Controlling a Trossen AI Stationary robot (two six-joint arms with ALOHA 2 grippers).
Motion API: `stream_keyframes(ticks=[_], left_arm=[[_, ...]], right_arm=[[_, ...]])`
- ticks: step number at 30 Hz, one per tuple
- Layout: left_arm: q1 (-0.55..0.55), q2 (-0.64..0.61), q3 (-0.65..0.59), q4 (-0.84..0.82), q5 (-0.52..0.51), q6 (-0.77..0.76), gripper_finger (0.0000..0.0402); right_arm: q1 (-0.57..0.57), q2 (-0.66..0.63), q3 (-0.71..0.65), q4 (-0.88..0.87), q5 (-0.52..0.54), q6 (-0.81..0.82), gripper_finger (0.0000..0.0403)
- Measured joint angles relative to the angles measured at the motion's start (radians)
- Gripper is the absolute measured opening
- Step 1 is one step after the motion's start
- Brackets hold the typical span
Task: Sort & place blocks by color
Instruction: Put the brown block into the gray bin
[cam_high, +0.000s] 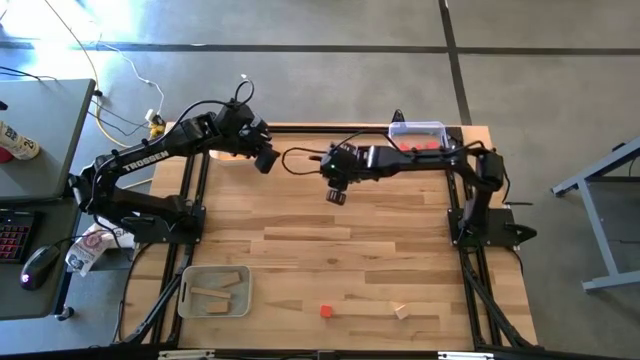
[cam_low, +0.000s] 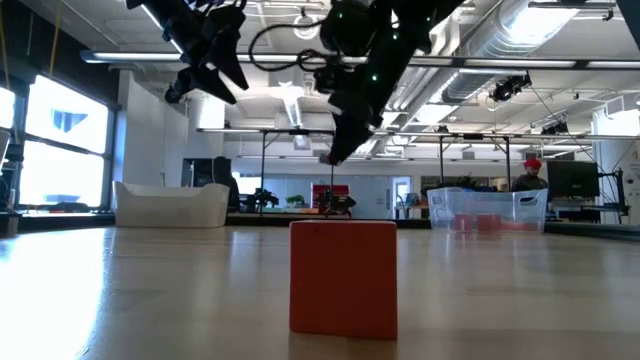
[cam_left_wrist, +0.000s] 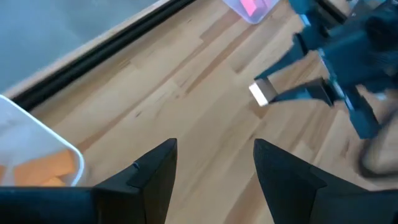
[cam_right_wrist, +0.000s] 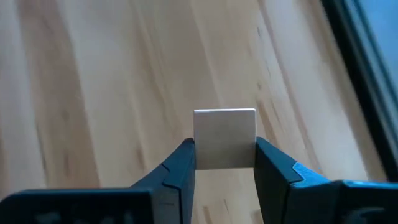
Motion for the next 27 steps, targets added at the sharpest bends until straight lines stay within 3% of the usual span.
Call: stream_keyframes(ticks=[21,27], left_arm=[[-0.128,0.000,0.000,0.136,0.009,-0.093,0.0200],[-0.175,0.000,0.000,0.155,-0.052,-0.101,0.0200]], right_arm=[[0.170,-0.033,0.001,0.286,0.300,-0.316,0.0099],[0.181,-0.033,0.001,0.403,0.362,-0.376,0.0099]])
